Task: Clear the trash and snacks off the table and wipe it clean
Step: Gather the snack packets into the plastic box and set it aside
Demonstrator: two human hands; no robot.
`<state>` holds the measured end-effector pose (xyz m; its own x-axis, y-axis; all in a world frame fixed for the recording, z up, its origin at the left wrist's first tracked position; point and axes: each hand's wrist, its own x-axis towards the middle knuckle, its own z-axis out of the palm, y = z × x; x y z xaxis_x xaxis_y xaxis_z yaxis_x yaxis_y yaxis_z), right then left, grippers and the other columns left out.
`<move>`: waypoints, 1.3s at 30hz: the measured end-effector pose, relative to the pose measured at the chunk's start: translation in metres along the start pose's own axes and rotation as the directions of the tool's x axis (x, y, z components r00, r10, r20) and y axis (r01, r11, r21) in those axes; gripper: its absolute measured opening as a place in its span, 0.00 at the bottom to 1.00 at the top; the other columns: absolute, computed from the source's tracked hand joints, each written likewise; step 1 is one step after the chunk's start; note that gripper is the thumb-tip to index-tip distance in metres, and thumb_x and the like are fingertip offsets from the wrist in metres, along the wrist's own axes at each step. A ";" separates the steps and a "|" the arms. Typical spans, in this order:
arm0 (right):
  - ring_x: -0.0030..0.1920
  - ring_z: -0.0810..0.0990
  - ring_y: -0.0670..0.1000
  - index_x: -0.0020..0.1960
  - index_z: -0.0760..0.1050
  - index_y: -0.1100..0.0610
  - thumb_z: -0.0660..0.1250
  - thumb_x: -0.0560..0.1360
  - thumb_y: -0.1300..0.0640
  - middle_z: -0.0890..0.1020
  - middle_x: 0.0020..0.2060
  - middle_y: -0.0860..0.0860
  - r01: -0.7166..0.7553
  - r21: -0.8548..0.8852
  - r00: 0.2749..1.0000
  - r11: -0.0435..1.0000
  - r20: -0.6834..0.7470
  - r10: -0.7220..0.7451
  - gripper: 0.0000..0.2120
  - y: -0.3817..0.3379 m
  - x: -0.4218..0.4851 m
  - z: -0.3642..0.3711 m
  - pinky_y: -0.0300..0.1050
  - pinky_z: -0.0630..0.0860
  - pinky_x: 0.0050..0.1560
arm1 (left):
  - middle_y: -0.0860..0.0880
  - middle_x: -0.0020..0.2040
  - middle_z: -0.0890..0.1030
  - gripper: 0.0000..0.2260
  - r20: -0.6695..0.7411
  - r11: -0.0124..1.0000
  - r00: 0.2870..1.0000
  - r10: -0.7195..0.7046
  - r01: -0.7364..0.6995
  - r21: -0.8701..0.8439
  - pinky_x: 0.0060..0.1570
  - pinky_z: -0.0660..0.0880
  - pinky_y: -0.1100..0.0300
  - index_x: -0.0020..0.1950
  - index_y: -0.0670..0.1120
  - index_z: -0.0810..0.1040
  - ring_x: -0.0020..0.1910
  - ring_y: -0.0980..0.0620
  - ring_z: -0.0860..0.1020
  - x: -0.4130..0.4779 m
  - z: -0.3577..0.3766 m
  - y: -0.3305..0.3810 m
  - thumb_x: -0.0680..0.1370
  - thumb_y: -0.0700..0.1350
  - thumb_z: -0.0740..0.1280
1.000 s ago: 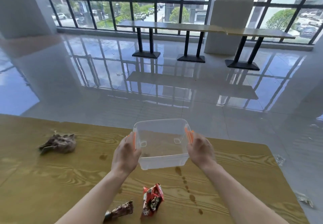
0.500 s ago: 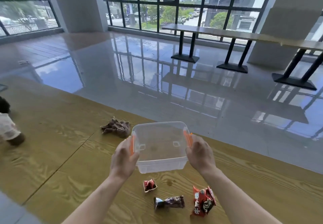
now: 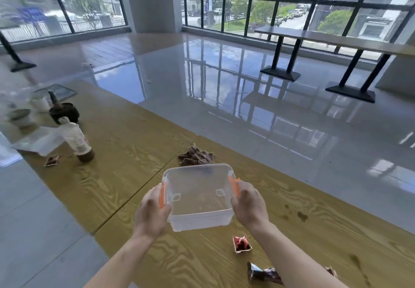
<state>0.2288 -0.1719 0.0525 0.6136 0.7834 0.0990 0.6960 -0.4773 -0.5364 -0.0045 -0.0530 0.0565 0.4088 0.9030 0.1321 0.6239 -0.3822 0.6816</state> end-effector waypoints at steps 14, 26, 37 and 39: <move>0.50 0.78 0.59 0.56 0.74 0.58 0.62 0.79 0.47 0.78 0.53 0.56 -0.066 -0.022 0.994 0.998 0.086 0.068 0.15 -0.021 0.008 0.053 0.52 0.76 0.49 | 0.47 0.60 0.76 0.18 0.020 0.996 0.996 -0.086 0.086 0.022 0.49 0.74 0.50 0.68 0.47 0.71 0.56 0.46 0.75 0.018 0.005 -0.049 0.78 0.44 0.64; 0.59 0.75 0.54 0.70 0.66 0.54 0.62 0.79 0.42 0.73 0.63 0.52 -0.085 0.022 0.984 0.996 0.159 0.081 0.24 -0.007 0.006 0.046 0.48 0.74 0.56 | 0.45 0.66 0.72 0.26 0.048 0.995 0.995 -0.092 0.090 0.042 0.53 0.73 0.49 0.74 0.48 0.64 0.61 0.45 0.73 0.016 0.009 -0.058 0.78 0.48 0.66; 0.63 0.77 0.52 0.70 0.71 0.58 0.68 0.78 0.53 0.78 0.65 0.54 -0.128 -0.017 0.991 0.992 0.036 0.129 0.22 0.064 -0.046 -0.023 0.46 0.75 0.59 | 0.40 0.67 0.73 0.25 0.093 0.912 0.919 0.383 -0.392 0.119 0.63 0.72 0.42 0.67 0.43 0.73 0.68 0.40 0.70 -0.015 0.043 0.015 0.71 0.39 0.74; 0.60 0.78 0.52 0.68 0.73 0.57 0.68 0.78 0.53 0.79 0.63 0.54 -0.140 -0.032 0.989 0.990 0.043 0.141 0.21 0.081 -0.059 -0.037 0.46 0.76 0.57 | 0.41 0.66 0.73 0.26 0.100 0.884 0.887 0.452 -0.460 0.083 0.63 0.72 0.45 0.66 0.43 0.74 0.67 0.42 0.71 -0.027 0.057 0.034 0.69 0.37 0.75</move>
<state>0.2632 -0.2720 0.0343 0.6888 0.7248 -0.0142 0.6148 -0.5944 -0.5183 0.0437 -0.1014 0.0353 0.7111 0.6083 0.3526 0.4191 -0.7694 0.4820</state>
